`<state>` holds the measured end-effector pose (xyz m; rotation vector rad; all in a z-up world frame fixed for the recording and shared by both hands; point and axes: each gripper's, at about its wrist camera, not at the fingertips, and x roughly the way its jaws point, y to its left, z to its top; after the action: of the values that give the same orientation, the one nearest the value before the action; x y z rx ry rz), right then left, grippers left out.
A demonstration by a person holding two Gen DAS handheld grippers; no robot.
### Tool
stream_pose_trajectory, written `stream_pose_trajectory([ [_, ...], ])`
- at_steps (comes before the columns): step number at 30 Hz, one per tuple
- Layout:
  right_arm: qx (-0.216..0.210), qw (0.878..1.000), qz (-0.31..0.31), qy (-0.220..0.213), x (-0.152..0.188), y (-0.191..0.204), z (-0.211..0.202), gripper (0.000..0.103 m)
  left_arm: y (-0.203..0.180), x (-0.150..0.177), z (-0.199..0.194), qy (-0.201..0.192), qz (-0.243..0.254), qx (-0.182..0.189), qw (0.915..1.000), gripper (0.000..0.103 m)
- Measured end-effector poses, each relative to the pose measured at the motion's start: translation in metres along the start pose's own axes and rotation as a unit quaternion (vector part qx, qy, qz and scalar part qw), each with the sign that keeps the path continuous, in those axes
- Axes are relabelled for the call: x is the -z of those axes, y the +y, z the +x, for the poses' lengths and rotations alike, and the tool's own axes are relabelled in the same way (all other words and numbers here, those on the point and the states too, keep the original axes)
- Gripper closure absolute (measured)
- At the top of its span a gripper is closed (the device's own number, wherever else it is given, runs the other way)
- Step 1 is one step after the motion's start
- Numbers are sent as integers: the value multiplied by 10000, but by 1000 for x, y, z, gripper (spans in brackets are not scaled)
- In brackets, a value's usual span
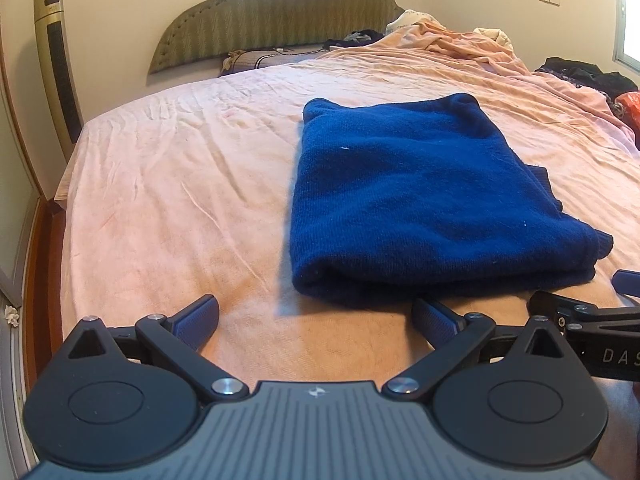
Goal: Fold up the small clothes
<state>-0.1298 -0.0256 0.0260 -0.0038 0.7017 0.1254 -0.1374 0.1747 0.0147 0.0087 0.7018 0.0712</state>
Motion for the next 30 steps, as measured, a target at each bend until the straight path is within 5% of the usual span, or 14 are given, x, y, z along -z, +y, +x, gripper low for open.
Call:
stream_pose_trajectory([
  [30, 259, 9995, 157, 69, 1, 13, -3, 0, 0, 0, 0, -1, -5, 6, 10000, 0],
])
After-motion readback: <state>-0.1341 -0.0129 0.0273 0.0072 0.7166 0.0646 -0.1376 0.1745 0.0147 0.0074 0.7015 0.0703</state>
